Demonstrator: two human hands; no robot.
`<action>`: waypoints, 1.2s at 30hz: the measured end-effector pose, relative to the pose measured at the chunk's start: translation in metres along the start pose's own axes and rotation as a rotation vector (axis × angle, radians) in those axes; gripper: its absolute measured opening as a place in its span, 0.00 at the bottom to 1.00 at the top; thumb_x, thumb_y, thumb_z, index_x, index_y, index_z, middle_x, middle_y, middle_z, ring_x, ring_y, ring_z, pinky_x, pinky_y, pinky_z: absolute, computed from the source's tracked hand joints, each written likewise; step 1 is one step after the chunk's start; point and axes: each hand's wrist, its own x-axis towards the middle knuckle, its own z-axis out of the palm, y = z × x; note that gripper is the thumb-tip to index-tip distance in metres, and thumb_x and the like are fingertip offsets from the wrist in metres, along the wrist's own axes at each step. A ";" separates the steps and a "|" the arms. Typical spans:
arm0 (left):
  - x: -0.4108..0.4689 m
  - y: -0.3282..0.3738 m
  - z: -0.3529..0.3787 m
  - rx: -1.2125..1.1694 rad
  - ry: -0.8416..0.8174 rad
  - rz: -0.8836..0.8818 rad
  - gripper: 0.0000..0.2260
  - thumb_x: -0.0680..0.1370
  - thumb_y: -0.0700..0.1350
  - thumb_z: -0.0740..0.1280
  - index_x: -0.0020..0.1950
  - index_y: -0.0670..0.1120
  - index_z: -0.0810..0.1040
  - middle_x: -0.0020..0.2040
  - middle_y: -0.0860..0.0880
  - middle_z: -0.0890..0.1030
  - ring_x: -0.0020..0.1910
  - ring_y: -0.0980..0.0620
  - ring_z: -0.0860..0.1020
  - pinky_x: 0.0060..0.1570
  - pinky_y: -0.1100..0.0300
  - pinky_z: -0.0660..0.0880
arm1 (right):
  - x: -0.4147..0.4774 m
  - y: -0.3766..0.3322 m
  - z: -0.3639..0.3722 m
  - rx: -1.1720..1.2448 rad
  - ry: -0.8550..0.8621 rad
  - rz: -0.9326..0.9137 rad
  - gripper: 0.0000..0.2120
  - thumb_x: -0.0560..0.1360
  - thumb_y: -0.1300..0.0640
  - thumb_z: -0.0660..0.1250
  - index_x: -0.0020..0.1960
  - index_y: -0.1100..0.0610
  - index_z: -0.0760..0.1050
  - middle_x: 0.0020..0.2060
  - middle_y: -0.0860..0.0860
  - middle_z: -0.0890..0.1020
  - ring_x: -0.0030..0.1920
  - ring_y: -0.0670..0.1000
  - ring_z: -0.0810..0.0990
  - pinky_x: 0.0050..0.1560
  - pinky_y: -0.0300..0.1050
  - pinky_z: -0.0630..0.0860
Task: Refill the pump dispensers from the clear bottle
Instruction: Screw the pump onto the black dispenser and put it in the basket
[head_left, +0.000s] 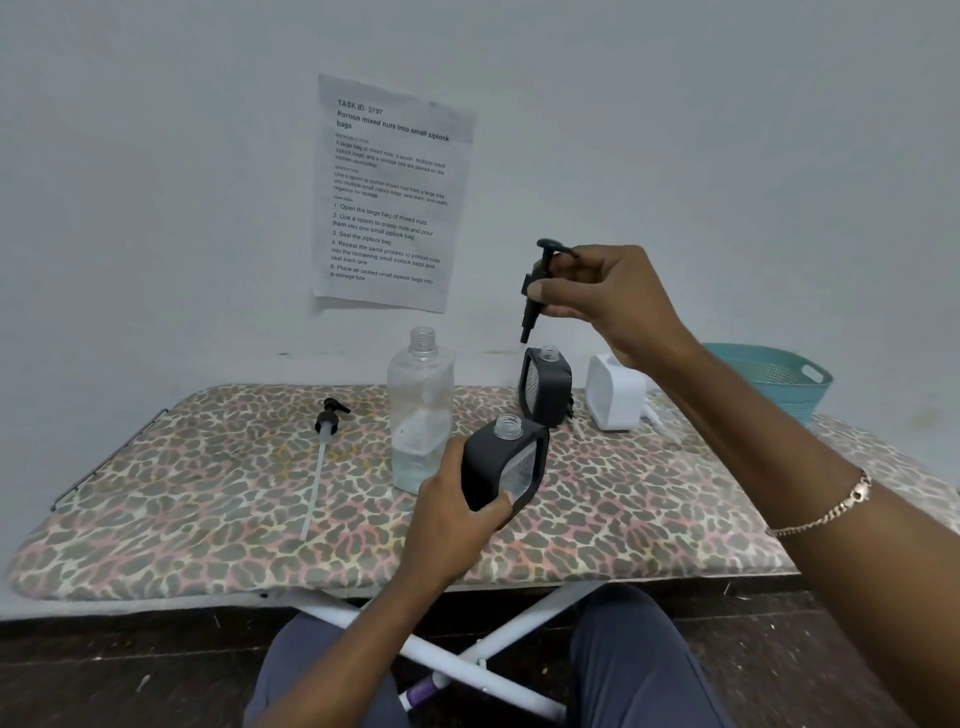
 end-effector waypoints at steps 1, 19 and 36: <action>0.000 0.000 0.000 -0.003 -0.005 0.001 0.22 0.75 0.46 0.76 0.65 0.56 0.72 0.51 0.59 0.84 0.48 0.62 0.82 0.46 0.60 0.81 | -0.004 0.000 0.000 -0.007 -0.006 0.000 0.09 0.72 0.70 0.76 0.53 0.67 0.84 0.47 0.60 0.88 0.51 0.59 0.88 0.55 0.53 0.85; 0.003 -0.004 -0.001 -0.027 -0.044 0.033 0.24 0.75 0.47 0.76 0.68 0.56 0.72 0.56 0.59 0.84 0.54 0.61 0.83 0.54 0.53 0.82 | -0.052 0.044 0.013 -0.210 -0.020 0.056 0.07 0.72 0.61 0.80 0.46 0.51 0.86 0.39 0.45 0.88 0.42 0.43 0.86 0.51 0.43 0.82; 0.004 -0.003 -0.002 -0.086 -0.071 0.037 0.23 0.75 0.45 0.77 0.67 0.57 0.74 0.56 0.58 0.84 0.55 0.58 0.84 0.55 0.52 0.83 | -0.074 0.076 0.012 -0.204 -0.144 0.130 0.09 0.72 0.60 0.79 0.52 0.54 0.88 0.46 0.51 0.89 0.52 0.52 0.88 0.61 0.60 0.82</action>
